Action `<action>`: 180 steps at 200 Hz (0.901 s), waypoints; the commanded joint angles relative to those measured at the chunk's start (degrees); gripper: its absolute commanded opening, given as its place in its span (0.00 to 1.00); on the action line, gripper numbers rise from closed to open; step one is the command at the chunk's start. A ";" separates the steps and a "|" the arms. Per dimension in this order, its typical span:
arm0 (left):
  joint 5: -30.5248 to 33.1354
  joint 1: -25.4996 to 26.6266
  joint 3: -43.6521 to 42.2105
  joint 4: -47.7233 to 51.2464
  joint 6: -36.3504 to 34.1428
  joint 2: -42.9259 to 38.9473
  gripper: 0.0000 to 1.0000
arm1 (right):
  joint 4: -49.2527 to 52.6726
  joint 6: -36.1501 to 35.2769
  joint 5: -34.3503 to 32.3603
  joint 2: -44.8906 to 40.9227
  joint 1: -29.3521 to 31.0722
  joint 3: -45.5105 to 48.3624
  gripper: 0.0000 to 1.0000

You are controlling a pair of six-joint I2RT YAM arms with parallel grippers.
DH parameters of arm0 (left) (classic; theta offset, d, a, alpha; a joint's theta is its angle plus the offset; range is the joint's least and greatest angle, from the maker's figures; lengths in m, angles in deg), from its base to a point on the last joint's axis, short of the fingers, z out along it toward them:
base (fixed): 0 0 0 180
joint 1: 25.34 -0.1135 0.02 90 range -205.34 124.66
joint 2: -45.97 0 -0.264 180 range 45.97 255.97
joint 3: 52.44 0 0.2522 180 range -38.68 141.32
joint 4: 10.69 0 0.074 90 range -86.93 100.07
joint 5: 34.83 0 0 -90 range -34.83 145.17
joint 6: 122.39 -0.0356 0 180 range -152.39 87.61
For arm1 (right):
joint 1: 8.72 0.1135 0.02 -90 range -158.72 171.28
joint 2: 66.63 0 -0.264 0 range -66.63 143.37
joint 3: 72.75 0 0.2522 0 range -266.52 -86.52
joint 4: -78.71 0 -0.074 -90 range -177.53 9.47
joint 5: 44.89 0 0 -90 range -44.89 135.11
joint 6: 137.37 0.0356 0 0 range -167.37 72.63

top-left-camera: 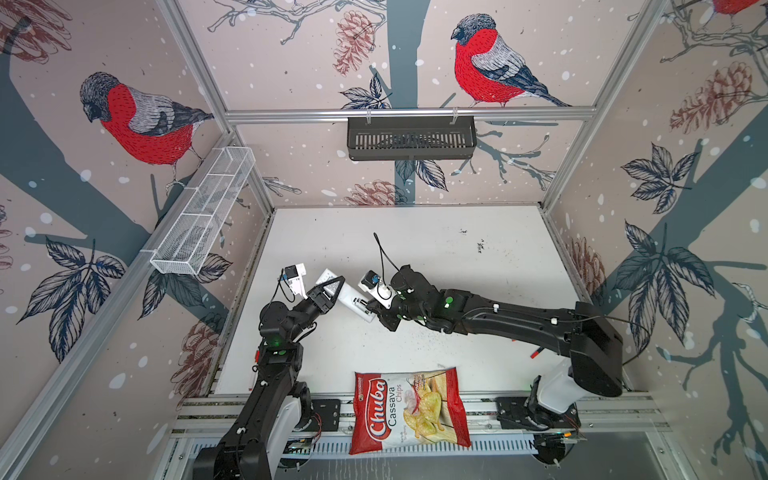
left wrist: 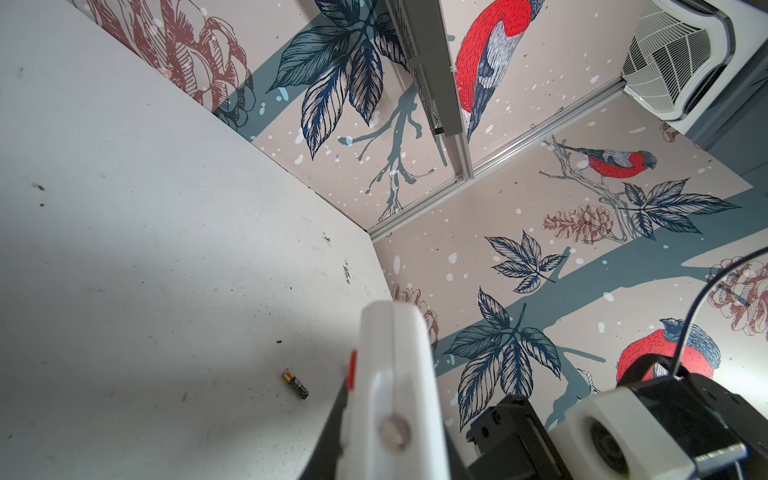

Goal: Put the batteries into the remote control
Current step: 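Align the held battery over the remote's open battery compartment with the right gripper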

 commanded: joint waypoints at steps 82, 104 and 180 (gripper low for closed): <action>-0.34 -0.17 0.42 -0.82 -1.09 -0.27 0.00 | 4.74 0.23 -4.36 2.20 1.14 -3.88 0.12; -0.14 -0.21 0.41 -0.37 -1.36 -0.47 0.00 | 5.91 -0.17 -5.48 3.26 1.78 -4.96 0.12; -0.03 -0.22 0.43 -0.19 -1.45 -0.61 0.00 | 11.92 3.07 -11.06 7.44 1.94 -11.03 0.11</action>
